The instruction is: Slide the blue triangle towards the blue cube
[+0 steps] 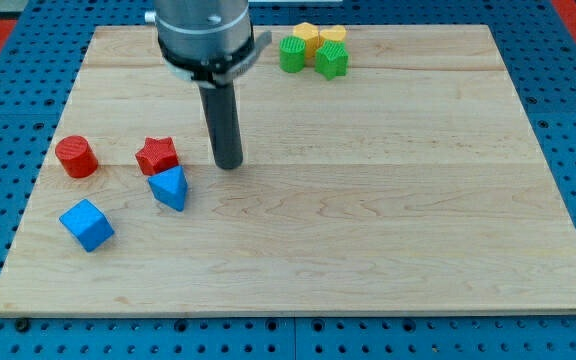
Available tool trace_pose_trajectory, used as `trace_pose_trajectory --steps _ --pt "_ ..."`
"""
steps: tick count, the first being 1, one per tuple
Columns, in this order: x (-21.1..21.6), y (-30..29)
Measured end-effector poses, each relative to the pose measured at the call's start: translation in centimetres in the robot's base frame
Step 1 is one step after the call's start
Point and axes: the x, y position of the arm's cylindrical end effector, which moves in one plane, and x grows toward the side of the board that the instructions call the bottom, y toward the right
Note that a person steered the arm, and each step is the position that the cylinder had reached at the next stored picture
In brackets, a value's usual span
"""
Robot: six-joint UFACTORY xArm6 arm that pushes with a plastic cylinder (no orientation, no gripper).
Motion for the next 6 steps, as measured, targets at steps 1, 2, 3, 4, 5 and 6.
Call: trace_pose_trajectory --steps 1,2,3,4,5,6 --pt "-0.7 -4.4" --pt "3.4 -9.7" --pt "5.3 -12.5" --pt "-0.6 -5.8" --pt "-0.4 1.7" --pt "2.0 -0.3"
